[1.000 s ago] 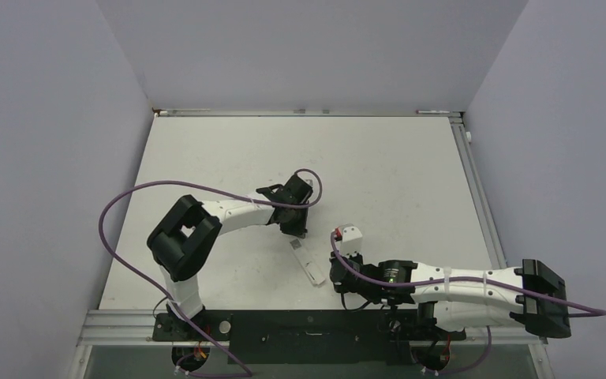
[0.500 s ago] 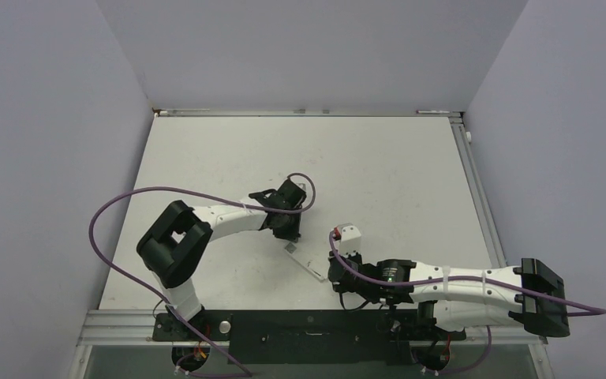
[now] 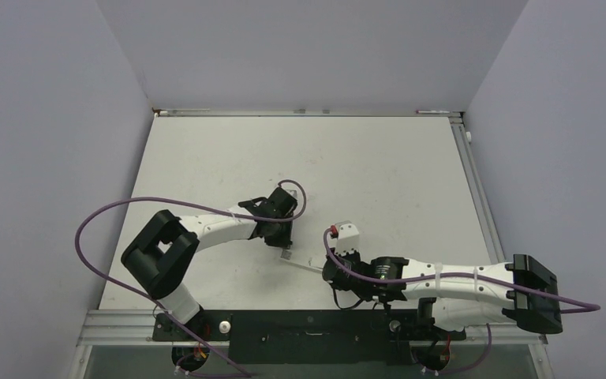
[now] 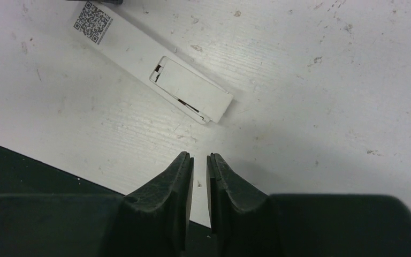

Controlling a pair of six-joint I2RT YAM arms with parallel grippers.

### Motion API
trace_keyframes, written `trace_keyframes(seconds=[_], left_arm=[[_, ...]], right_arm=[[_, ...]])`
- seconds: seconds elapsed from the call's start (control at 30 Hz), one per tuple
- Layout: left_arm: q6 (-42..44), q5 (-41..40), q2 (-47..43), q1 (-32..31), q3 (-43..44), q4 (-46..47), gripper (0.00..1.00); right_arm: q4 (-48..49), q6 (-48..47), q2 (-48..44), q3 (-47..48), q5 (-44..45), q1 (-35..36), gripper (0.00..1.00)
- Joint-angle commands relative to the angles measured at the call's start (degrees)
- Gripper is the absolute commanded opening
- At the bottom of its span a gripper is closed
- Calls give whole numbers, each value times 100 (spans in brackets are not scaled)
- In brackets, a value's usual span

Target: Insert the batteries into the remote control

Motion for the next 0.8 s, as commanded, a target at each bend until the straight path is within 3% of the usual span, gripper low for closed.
trace_keyframes(seconds=[0.0,0.77], left_arm=[[-30,-133,-55,24,-477,-532,0],[-202,-16,-730,-26,-1156,-437,0]], right_arm=[[-117,70,100,288,326,-35,18],[-84,-85,634,622,352,-283,31]])
